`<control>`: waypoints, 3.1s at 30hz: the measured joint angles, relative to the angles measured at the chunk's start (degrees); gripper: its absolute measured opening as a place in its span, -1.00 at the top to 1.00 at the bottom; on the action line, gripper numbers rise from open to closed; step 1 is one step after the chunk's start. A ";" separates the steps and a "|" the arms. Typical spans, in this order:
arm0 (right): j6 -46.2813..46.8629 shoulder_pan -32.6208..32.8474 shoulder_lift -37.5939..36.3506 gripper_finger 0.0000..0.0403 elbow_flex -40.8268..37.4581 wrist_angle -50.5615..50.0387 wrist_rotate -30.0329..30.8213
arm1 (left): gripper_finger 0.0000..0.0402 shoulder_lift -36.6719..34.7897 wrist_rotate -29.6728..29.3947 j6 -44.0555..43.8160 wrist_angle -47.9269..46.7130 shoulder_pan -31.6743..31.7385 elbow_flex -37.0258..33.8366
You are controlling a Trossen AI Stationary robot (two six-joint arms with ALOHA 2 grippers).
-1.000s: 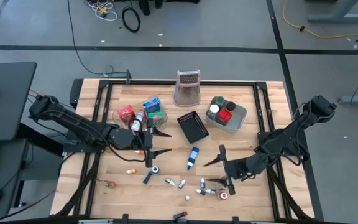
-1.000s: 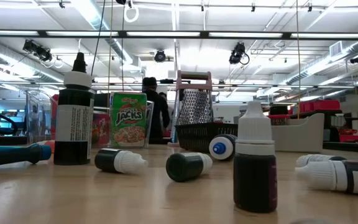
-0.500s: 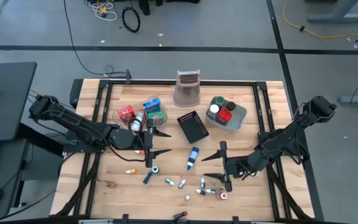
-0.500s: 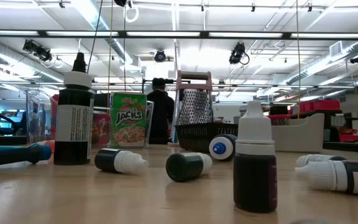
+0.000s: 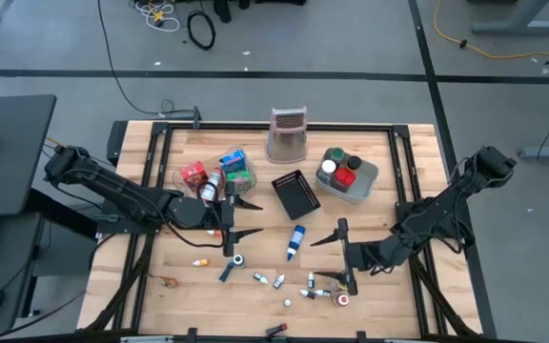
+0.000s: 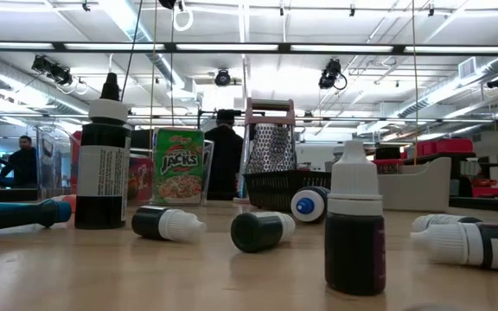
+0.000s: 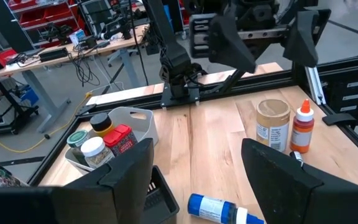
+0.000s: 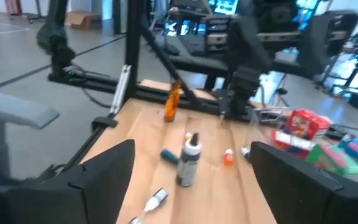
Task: Pick & Place Kitchen Items
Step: Put the brown seasoning bottle into the gray bin
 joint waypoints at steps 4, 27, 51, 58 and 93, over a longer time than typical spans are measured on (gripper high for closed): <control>2.70 2.72 0.00 -0.67 0.00 -4.02 -0.07 | -0.25 0.00 -0.02 -0.88 0.00 0.00 -0.02; 25.69 6.36 0.26 -0.67 -8.72 -15.16 -8.49 | -0.25 0.00 -0.22 -1.02 0.28 0.00 -0.02; 22.57 6.37 0.26 -0.67 -17.64 2.70 -12.09 | -0.25 0.00 -0.24 -1.05 0.58 0.00 -0.04; 23.77 6.39 2.38 -0.67 -17.66 2.83 -15.83 | -0.25 0.00 -0.24 -1.05 1.51 0.00 -0.04; 8.13 0.14 2.71 -0.39 -17.81 4.03 14.69 | -0.25 0.00 -0.46 0.70 3.50 -0.02 -0.04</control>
